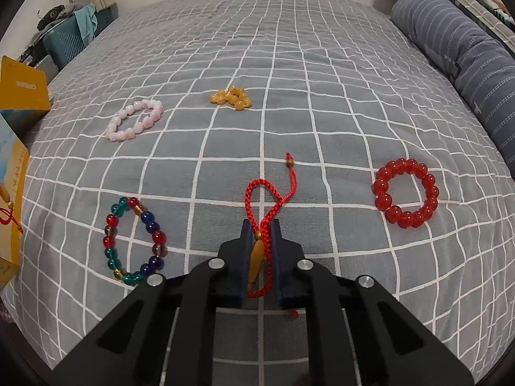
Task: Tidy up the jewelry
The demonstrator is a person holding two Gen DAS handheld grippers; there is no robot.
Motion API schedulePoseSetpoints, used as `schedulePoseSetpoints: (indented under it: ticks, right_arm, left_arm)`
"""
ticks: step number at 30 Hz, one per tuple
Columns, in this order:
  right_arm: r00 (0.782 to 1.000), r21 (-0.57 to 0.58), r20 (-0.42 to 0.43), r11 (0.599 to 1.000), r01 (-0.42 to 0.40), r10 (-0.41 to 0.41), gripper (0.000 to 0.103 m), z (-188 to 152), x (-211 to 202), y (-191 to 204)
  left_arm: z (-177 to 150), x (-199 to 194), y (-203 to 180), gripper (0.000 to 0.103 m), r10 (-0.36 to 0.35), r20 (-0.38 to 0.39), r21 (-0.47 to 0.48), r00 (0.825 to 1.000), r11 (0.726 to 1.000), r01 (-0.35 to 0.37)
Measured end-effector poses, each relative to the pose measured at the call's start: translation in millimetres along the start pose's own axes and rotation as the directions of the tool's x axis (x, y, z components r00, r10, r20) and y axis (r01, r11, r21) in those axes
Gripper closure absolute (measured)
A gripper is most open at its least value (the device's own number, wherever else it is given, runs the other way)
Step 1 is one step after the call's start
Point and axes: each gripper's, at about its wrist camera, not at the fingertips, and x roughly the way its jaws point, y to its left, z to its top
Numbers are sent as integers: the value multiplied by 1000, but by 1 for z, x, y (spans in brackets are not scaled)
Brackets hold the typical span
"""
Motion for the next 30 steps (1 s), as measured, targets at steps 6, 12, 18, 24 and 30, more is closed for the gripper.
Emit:
schedulePoseSetpoints:
  ticks: [6, 12, 18, 24, 30]
  right_arm:
    - [999, 2, 32, 1000, -8, 8, 98, 5, -15, 2]
    - [998, -3, 59, 1000, -12, 13, 98, 9, -29, 3]
    - [995, -10, 95, 1000, -20, 21, 98, 14, -48, 7]
    - [990, -25, 135, 999, -29, 32, 98, 19, -68, 13]
    - [989, -34, 145, 999, -37, 41, 98, 16, -72, 15]
  left_arm:
    - [0, 0, 0, 94, -1, 1, 0, 1000, 1000, 1]
    - [3, -4, -2, 94, -7, 8, 2, 1000, 1000, 7]
    - [5, -7, -3, 94, -9, 16, 7, 1000, 1000, 9]
    - [5, 8, 0, 87, 10, 8, -2, 1000, 1000, -10]
    - [-8, 42, -3, 51, 65, 10, 31, 998, 997, -66]
